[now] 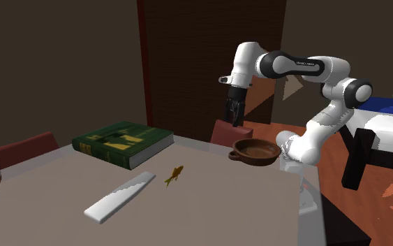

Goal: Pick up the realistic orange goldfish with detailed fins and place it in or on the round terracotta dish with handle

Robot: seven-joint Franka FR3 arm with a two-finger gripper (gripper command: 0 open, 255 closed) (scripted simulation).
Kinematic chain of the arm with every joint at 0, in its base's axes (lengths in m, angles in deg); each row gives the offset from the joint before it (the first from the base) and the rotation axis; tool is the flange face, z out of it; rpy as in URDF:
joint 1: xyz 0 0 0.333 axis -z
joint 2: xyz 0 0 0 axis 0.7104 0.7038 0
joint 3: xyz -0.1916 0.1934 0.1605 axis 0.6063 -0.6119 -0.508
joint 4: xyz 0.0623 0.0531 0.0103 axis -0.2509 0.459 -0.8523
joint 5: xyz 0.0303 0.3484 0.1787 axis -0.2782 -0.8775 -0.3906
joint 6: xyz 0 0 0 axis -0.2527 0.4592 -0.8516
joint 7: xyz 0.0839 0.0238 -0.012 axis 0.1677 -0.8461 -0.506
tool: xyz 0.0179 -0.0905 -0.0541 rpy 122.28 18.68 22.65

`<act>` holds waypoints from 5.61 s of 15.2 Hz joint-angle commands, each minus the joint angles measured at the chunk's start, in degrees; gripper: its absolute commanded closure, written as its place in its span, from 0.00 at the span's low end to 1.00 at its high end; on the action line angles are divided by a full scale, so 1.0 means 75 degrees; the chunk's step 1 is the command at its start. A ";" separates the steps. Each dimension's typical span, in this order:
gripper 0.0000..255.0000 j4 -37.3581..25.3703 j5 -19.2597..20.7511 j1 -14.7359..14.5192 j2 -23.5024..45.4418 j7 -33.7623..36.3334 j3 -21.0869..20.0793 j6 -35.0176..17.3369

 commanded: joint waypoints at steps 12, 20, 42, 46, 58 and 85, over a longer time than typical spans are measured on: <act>0.00 -0.0870 -0.0690 -0.1180 0.2423 -0.1852 0.0123 -0.2181; 0.00 -0.2056 -0.1353 -0.1969 0.4155 -0.3300 0.0086 -0.3099; 0.00 -0.3196 -0.2040 -0.2617 0.6031 -0.4651 -0.0225 -0.4146; 1.00 -0.3196 -0.2040 -0.2617 0.6031 -0.4650 -0.0225 -0.4145; 1.00 -0.3647 -0.1935 -0.2601 0.5987 -0.4488 -0.0213 -0.3667; 1.00 -0.2800 -0.1685 -0.2517 0.3364 -0.4029 -0.0169 -0.1934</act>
